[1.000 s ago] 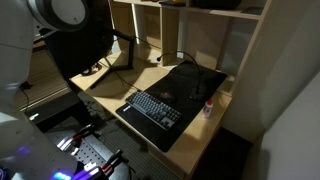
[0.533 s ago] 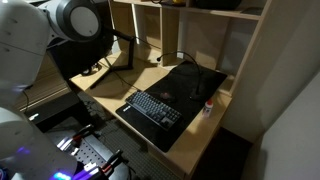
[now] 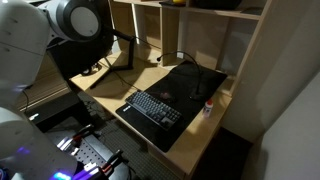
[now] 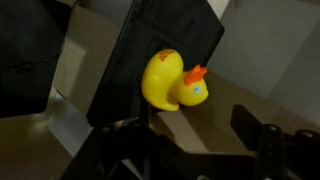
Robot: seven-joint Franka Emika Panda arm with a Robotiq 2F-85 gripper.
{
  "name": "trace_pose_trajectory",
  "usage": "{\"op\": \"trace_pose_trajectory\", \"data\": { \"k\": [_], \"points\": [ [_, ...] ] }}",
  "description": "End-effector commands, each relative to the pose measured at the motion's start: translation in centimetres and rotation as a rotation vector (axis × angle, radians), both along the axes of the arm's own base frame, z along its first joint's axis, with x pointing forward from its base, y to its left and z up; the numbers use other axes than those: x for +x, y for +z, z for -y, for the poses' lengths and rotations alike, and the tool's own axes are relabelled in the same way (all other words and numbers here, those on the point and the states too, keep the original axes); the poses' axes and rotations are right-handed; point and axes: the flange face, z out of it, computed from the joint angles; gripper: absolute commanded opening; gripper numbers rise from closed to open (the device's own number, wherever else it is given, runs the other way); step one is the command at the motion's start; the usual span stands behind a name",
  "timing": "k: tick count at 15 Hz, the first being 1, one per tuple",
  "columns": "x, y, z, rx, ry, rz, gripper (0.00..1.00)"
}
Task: Put the duck on the shelf
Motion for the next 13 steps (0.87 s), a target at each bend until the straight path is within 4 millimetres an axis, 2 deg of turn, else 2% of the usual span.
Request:
{"op": "trace_pose_trajectory", "data": {
  "k": [1,5,9,11,12,13],
  "points": [
    [-2.4,4.6,-0.4,-0.037,0.046,-0.023,1.00],
    [-6.2,8.6,0.2,-0.106,0.070,-0.167,1.00],
    [-9.8,10.1,1.2,-0.073,0.191,-0.352,1.00],
    [-11.4,10.6,2.4,-0.050,0.231,-0.415,1.00],
    [-10.0,10.7,1.2,-0.072,0.176,-0.353,1.00],
    [-10.5,10.9,1.7,-0.067,0.188,-0.373,1.00]
  ]
}}
